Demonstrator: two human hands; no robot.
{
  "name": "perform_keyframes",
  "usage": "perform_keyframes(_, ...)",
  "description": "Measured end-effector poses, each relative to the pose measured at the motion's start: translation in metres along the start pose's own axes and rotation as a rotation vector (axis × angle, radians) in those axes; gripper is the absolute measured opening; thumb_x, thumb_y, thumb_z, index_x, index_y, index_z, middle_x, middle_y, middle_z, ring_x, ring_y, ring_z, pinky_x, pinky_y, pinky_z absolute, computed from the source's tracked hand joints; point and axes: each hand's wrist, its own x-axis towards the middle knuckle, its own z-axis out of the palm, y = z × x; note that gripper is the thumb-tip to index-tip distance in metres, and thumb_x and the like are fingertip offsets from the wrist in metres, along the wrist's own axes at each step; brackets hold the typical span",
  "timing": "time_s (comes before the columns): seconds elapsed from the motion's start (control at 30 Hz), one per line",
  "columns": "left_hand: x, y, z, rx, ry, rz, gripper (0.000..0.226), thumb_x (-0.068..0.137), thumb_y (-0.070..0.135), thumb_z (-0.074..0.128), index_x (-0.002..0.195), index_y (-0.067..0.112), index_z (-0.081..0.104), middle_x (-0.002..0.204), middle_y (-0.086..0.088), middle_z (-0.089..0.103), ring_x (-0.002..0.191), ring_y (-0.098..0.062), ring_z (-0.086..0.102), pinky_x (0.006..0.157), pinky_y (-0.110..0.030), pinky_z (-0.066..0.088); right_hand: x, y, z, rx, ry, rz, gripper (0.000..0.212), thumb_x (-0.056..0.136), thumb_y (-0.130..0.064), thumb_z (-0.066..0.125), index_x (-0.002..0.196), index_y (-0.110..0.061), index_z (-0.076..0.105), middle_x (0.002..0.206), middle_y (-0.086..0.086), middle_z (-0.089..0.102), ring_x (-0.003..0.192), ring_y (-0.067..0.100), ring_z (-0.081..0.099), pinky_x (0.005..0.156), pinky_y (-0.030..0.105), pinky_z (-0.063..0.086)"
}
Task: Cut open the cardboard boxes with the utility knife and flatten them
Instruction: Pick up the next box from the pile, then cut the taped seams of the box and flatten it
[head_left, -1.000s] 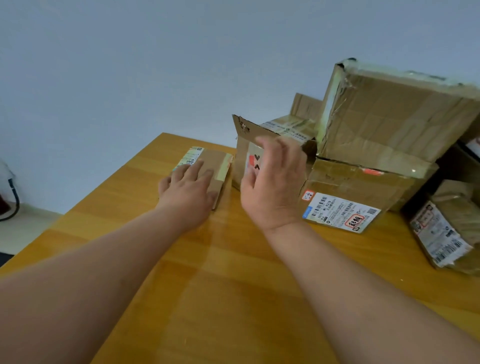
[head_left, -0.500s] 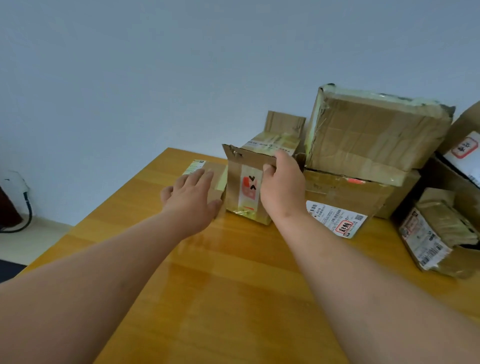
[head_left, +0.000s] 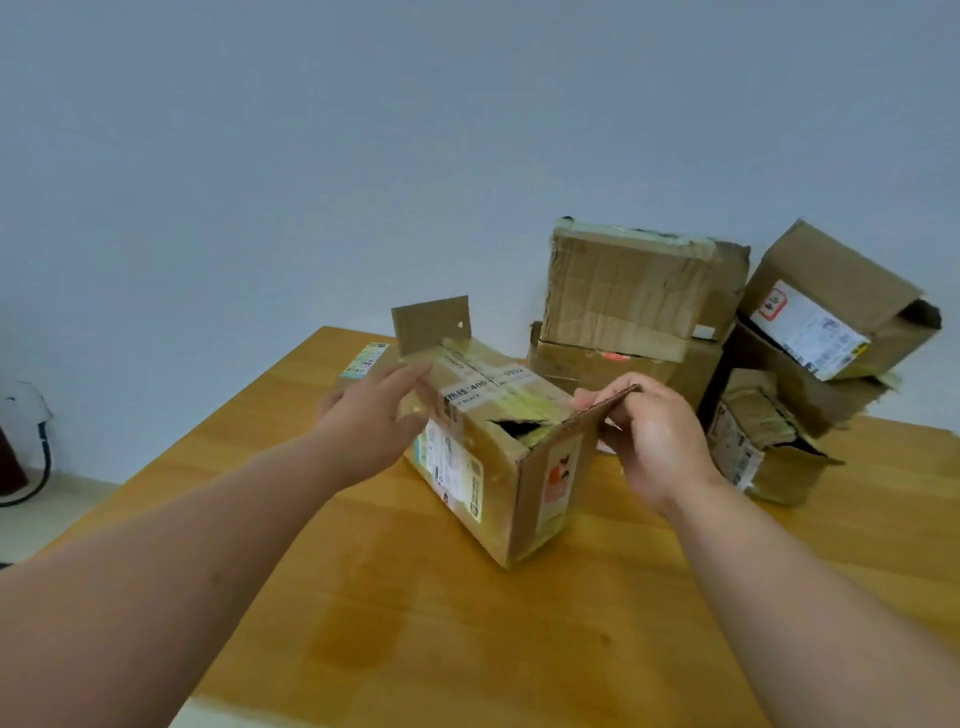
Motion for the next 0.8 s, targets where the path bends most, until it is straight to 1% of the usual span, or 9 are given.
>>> perform_keyframes(0.13,-0.019,0.025,0.003,0.133,-0.020,0.118,0.080,0.074,0.087,0.031,0.145,0.054,0.017,0.158,0.017,0.011,0.147,-0.018,0.007,0.115,-0.055,0.006,-0.016,0.000,-0.043,0.194,-0.042,0.093,0.033,0.076,0.017,0.031,0.067,-0.001,0.058,0.090,0.030,0.069,0.097,0.033,0.072,0.079,0.038,0.059)
perform_keyframes(0.2,-0.024,0.039,0.007,0.189,-0.031,0.137,0.095,0.060,0.099,0.017,0.143,0.053,0.021,0.159,0.017,0.007,0.147,-0.017,-0.001,0.114,-0.054,0.002,-0.024,0.000,-0.058,0.224,-0.027,0.096,0.032,0.077,0.015,0.028,0.071,0.002,0.057,0.088,0.031,0.068,0.097,0.035,0.071,0.087,0.042,0.057)
perform_keyframes(0.27,-0.026,0.052,0.010,0.287,-0.050,0.147,0.103,0.055,0.101,0.010,0.142,0.049,0.026,0.160,0.015,0.011,0.147,-0.018,-0.002,0.114,-0.053,0.001,-0.033,-0.002,-0.071,0.205,-0.052,0.102,0.030,0.084,0.005,0.031,0.075,0.001,0.059,0.093,0.034,0.064,0.099,0.040,0.066,0.097,0.047,0.049)
perform_keyframes(0.33,-0.028,0.062,0.012,0.392,-0.028,0.175,0.099,0.055,0.100,0.007,0.133,0.045,0.035,0.154,0.015,0.027,0.146,-0.020,0.006,0.111,-0.052,0.005,-0.039,-0.004,-0.080,0.076,-0.104,0.102,0.036,0.093,-0.021,0.041,0.073,-0.007,0.069,0.099,0.026,0.069,0.100,0.037,0.060,0.104,0.050,0.043)
perform_keyframes(0.43,-0.031,0.072,0.015,0.515,0.040,0.262,0.089,0.060,0.099,0.003,0.111,0.038,0.042,0.134,0.014,0.050,0.139,-0.018,0.019,0.105,-0.051,0.011,-0.045,-0.014,-0.084,-0.195,-0.117,0.043,0.047,0.078,-0.064,0.055,0.085,-0.022,0.074,0.103,0.002,0.075,0.109,0.025,0.064,0.106,0.049,0.041)
perform_keyframes(0.53,-0.033,0.080,0.016,0.565,0.037,0.273,0.088,0.060,0.098,0.000,0.106,0.036,0.042,0.128,0.011,0.055,0.136,-0.019,0.025,0.104,-0.052,0.013,-0.045,-0.019,-0.086,-0.302,-0.126,0.009,0.070,0.060,-0.070,0.067,0.120,-0.035,0.058,0.111,-0.006,0.069,0.111,0.017,0.062,0.109,0.049,0.037)
perform_keyframes(0.6,-0.033,0.084,0.016,0.588,0.020,0.263,0.088,0.060,0.098,-0.001,0.105,0.034,0.040,0.128,0.010,0.055,0.137,-0.018,0.027,0.107,-0.053,0.010,-0.045,-0.020,-0.087,-0.300,-0.118,0.002,0.080,0.061,-0.065,0.070,0.133,-0.041,0.044,0.115,-0.009,0.064,0.114,0.017,0.059,0.110,0.046,0.036)
perform_keyframes(0.7,-0.034,0.087,0.017,0.544,0.003,0.204,0.091,0.058,0.098,0.000,0.110,0.034,0.038,0.132,0.008,0.053,0.138,-0.018,0.030,0.111,-0.056,0.007,-0.050,-0.016,-0.089,-0.144,-0.077,-0.025,0.089,0.062,-0.072,0.068,0.140,-0.049,0.032,0.123,-0.013,0.056,0.124,0.020,0.052,0.111,0.048,0.034)
perform_keyframes(0.8,-0.036,0.090,0.021,0.491,-0.042,0.130,0.103,0.058,0.096,-0.001,0.138,0.039,0.029,0.146,0.009,0.041,0.141,-0.022,0.025,0.111,-0.058,0.010,-0.059,-0.001,-0.093,-0.007,-0.106,0.013,0.106,0.048,-0.086,0.071,0.141,-0.059,0.025,0.144,-0.009,0.046,0.134,0.023,0.043,0.115,0.055,0.028)
